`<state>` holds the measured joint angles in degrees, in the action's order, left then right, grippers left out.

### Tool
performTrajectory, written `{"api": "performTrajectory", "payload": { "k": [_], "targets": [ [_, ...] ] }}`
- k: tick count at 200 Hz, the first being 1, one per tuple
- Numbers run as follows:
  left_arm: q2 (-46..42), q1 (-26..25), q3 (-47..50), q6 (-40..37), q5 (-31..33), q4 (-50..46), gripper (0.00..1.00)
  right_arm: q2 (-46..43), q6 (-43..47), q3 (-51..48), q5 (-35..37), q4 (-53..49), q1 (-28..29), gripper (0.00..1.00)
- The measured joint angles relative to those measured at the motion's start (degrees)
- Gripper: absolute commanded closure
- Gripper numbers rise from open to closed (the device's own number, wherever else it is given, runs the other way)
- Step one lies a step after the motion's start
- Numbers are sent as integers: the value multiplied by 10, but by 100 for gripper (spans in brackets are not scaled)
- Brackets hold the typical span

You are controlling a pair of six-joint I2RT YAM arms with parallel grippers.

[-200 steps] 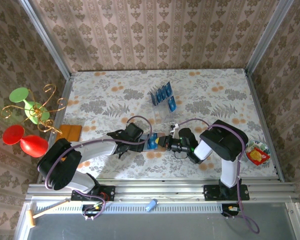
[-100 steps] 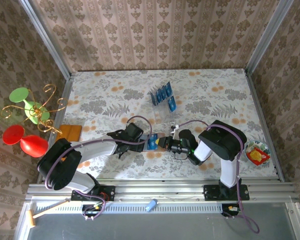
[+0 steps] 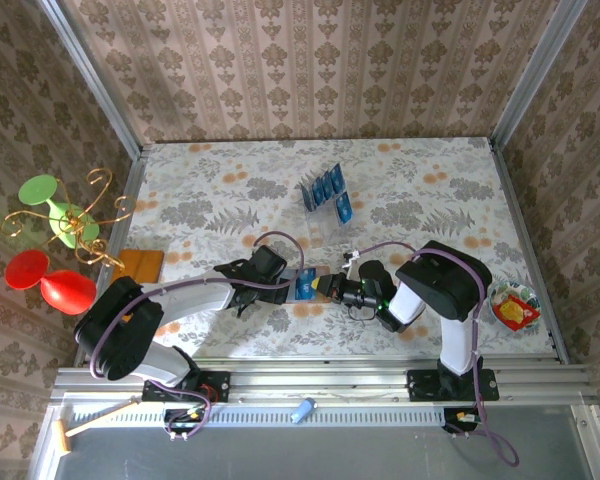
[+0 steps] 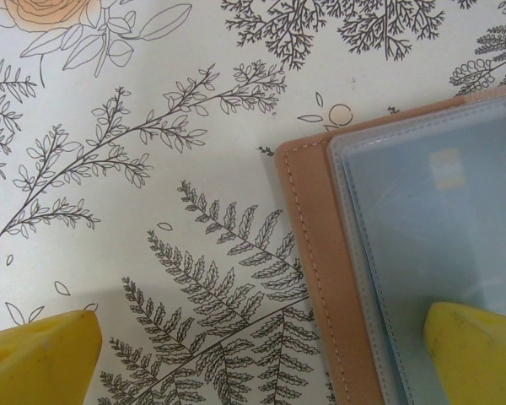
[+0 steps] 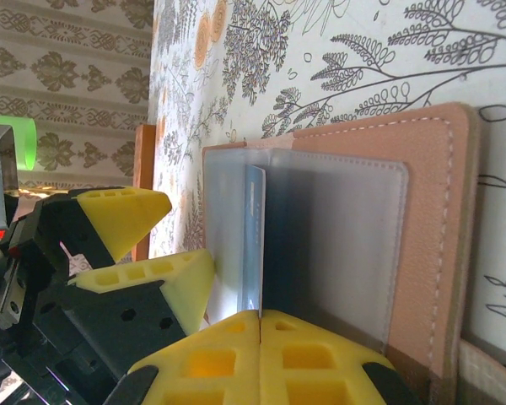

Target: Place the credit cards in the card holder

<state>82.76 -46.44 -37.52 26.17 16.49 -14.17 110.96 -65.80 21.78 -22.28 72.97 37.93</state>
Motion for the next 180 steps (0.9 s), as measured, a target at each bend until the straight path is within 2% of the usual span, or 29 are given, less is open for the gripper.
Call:
{"api": "performTrajectory", "payload": {
  "k": [91,126,180],
  "targets": [
    [0,0,0,0,0,0,0,8,-4,19,-6,-10,10,100],
    [0,0,0,0,0,0,0,5,-2,28,-18,-17,10,68],
    [0,0,0,7,0,0,0,-45,24,63,-25,-120,14,44]
  ]
}}
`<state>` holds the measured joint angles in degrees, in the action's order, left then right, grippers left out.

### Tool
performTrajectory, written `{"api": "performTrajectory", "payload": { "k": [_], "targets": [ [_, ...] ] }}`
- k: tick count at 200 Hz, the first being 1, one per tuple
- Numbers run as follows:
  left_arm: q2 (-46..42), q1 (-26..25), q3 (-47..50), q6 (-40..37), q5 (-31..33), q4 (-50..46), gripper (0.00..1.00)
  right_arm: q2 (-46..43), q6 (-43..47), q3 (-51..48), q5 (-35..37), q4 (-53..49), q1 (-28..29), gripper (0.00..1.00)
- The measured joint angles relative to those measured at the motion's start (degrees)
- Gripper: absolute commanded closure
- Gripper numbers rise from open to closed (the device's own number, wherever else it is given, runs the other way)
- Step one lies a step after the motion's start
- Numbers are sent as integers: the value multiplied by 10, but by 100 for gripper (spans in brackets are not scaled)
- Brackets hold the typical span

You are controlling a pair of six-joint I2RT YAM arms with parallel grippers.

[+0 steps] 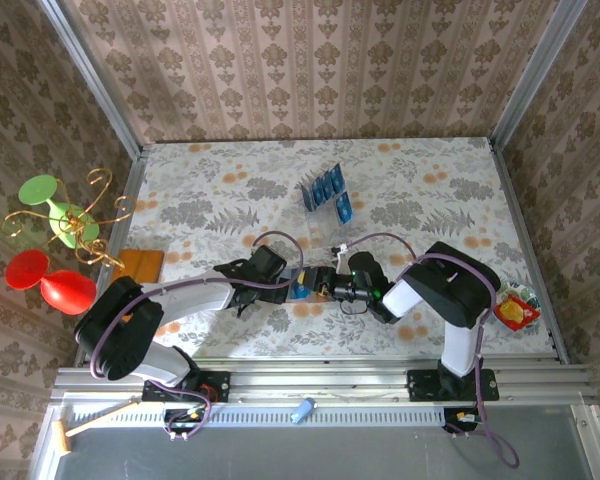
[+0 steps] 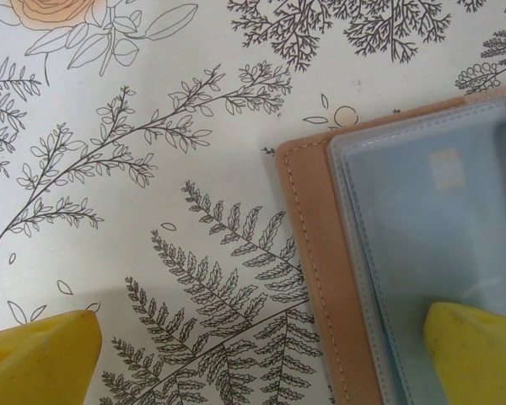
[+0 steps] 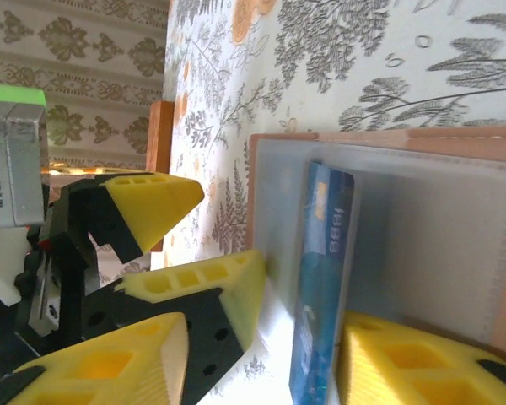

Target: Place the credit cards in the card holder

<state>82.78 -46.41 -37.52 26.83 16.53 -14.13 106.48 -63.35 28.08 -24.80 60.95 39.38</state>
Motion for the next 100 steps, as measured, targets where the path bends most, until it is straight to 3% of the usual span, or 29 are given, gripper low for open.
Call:
{"api": "performTrajectory", "payload": {
  "k": [31,100],
  "targets": [
    [0,0,0,2,0,0,0,-29,21,23,2,-81,3,32],
    [-8,9,8,1,-7,8,0,-76,66,58,13,-226,2,26]
  ]
}}
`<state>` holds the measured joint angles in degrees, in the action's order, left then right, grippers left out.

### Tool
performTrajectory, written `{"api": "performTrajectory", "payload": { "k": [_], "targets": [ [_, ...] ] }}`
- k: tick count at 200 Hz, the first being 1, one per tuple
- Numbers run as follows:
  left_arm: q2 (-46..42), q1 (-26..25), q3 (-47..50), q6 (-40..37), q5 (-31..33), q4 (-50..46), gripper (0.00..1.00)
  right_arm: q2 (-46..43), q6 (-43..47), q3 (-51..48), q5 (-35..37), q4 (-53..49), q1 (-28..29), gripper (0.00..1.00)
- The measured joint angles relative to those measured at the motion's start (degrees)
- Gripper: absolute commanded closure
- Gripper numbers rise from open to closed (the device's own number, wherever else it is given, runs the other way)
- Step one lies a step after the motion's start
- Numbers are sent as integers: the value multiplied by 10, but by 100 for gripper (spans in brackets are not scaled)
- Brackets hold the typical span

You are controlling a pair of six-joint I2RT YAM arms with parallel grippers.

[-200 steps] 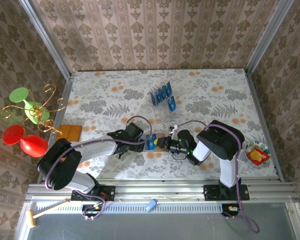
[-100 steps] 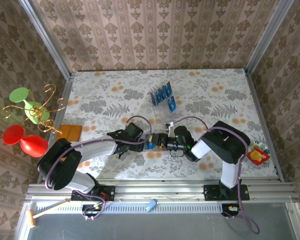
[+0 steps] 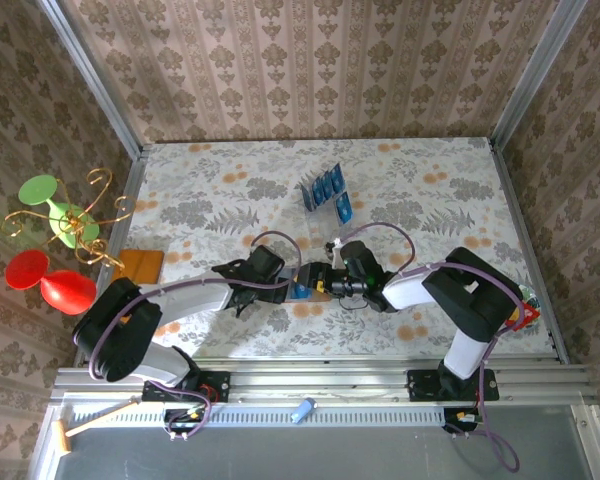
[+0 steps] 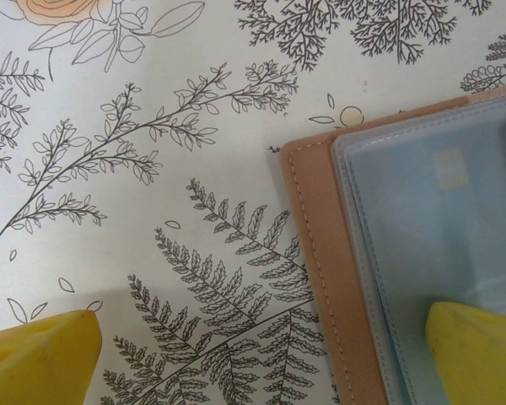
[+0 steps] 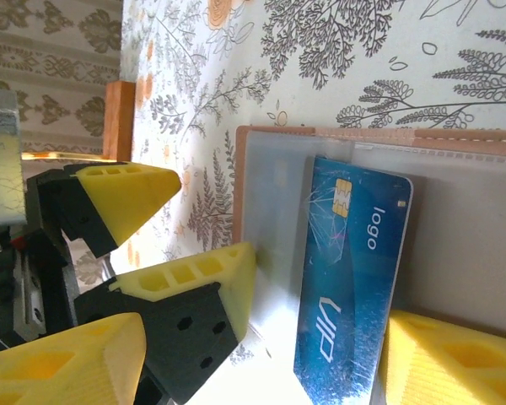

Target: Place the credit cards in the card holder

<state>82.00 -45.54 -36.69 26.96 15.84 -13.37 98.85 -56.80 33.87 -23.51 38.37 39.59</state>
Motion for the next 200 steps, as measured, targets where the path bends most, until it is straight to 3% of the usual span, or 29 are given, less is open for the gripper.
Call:
{"api": "performTrajectory", "payload": {
  "k": [55,74,100,121,137,168,200],
  "targets": [
    [-16,17,7,0,-11,-3,0,-34,28,25,12,-106,-12,22],
    [-24,25,7,-1,-16,-6,0,-47,44,41,22,-154,-15,25],
    [-47,37,7,-2,-21,-12,0,-52,80,81,40,-235,-16,43],
    [-72,54,8,-2,-21,-17,0,-52,113,116,63,-308,-16,74],
    [-82,69,8,-2,-21,-23,0,-51,130,143,83,-363,-16,89],
    [-83,86,11,2,-18,-40,0,-42,167,187,112,-436,-10,100],
    [-80,97,16,6,-15,-51,0,-11,188,216,131,-477,4,100]
  ]
}}
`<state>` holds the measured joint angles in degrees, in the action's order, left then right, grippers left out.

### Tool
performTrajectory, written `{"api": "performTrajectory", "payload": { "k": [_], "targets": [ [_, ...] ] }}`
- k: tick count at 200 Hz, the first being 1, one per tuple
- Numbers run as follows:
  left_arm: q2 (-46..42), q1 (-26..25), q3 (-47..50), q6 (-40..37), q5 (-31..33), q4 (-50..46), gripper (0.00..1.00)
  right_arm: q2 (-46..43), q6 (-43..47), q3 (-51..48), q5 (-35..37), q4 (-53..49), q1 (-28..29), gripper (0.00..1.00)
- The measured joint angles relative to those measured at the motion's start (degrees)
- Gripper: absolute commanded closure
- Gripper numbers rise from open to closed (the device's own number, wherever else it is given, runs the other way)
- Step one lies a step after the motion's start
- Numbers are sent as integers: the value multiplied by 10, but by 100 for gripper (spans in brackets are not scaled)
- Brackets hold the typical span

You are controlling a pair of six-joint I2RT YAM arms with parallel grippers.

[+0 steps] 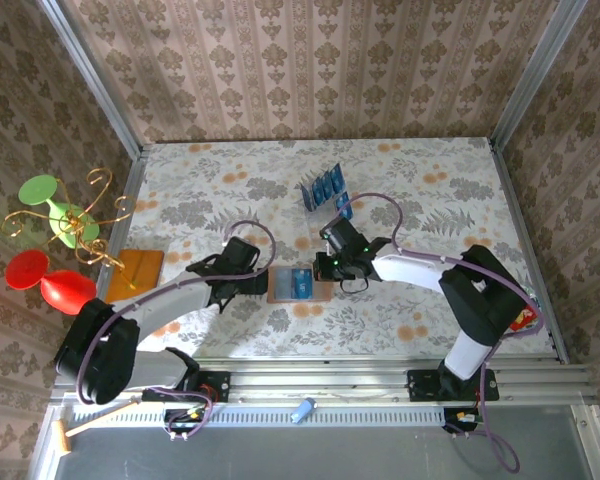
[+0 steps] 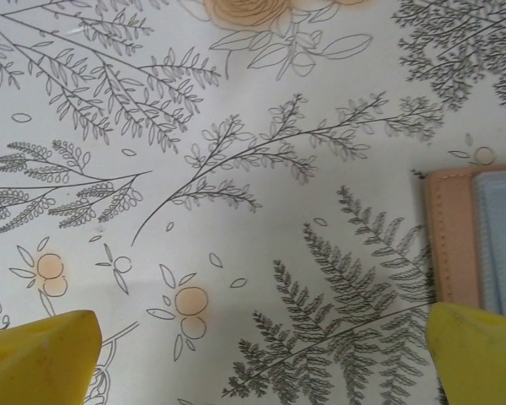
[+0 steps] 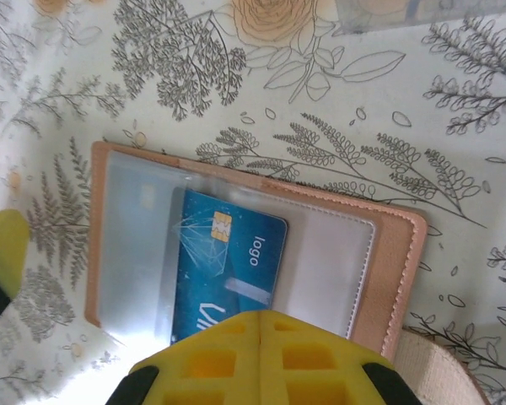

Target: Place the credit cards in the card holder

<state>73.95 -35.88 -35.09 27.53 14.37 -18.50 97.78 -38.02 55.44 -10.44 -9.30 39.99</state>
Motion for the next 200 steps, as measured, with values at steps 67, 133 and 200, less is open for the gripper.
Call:
{"api": "performTrajectory", "payload": {
  "k": [67,133,200],
  "targets": [
    [22,11,0,21,4,-14,0,57,8,29,18,-28,16,100],
    [63,11,-7,25,-12,-15,0,61,8,33,22,-27,19,100],
    [85,10,-22,25,-24,-9,0,76,7,51,22,-26,30,100]
  ]
}}
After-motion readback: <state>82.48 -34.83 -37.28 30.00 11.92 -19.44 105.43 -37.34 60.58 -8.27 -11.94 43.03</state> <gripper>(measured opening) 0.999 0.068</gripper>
